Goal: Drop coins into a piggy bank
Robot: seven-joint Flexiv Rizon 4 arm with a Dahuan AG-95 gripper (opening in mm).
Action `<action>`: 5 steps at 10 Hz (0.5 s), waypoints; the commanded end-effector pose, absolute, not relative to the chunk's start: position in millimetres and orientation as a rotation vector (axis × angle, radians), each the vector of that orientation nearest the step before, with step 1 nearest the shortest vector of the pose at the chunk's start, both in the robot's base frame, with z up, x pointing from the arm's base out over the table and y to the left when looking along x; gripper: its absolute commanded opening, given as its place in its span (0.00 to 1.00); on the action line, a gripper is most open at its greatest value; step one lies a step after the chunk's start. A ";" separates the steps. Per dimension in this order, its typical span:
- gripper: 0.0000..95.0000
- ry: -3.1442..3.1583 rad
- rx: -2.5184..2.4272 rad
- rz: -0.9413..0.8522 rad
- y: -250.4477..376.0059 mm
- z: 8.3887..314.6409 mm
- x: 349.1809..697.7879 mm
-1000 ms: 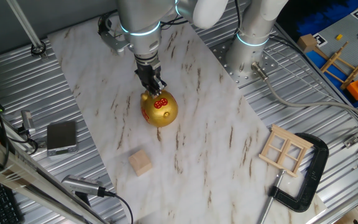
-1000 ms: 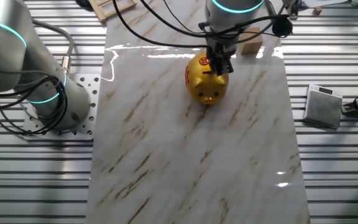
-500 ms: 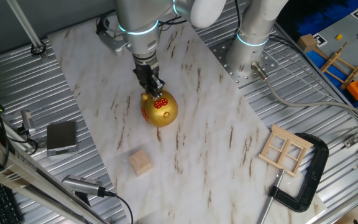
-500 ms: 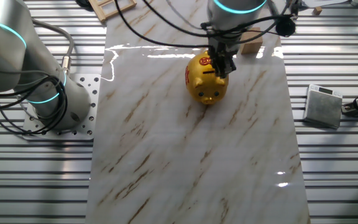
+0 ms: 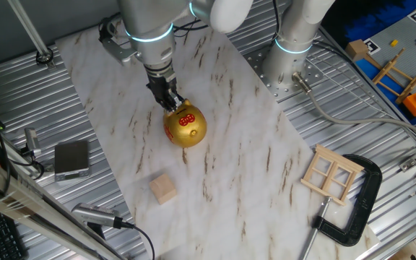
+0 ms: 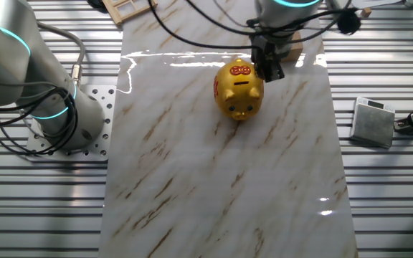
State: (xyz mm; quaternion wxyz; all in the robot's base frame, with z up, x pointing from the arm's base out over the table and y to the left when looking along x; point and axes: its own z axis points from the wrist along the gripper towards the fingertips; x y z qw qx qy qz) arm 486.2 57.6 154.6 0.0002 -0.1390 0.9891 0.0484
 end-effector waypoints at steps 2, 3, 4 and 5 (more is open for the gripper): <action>0.00 3.096 -0.418 0.167 57.8 155.9 484.9; 0.00 3.100 -0.386 0.161 57.8 155.9 484.9; 0.00 3.106 -0.373 0.150 57.8 155.9 484.9; 0.00 3.120 -0.354 0.137 57.8 155.9 484.9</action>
